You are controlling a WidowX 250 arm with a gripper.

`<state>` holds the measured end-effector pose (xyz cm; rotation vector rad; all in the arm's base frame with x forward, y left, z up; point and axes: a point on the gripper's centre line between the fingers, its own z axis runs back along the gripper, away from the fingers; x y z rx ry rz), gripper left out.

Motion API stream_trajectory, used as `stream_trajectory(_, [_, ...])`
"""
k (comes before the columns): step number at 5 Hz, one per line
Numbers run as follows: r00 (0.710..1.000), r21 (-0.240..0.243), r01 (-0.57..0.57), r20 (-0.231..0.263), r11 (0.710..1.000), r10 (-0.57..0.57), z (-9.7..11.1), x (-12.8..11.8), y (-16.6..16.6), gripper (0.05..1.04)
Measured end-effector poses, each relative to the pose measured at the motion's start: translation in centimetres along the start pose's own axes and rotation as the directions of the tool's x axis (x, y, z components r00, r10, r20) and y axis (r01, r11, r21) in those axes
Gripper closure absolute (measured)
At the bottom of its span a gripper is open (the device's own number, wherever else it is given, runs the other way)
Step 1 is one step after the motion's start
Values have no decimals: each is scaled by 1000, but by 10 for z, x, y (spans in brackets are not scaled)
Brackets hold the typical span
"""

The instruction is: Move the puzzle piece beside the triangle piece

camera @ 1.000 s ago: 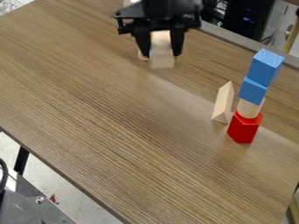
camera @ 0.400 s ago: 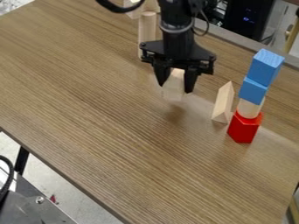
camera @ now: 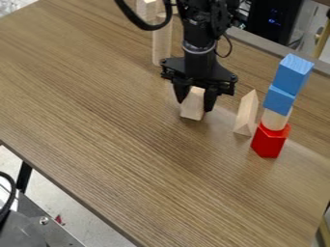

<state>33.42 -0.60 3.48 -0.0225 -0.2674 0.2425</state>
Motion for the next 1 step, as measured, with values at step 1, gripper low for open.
stream_trajectory(1, [1000,3,10,25,1000,-10,-10,5,0,531])
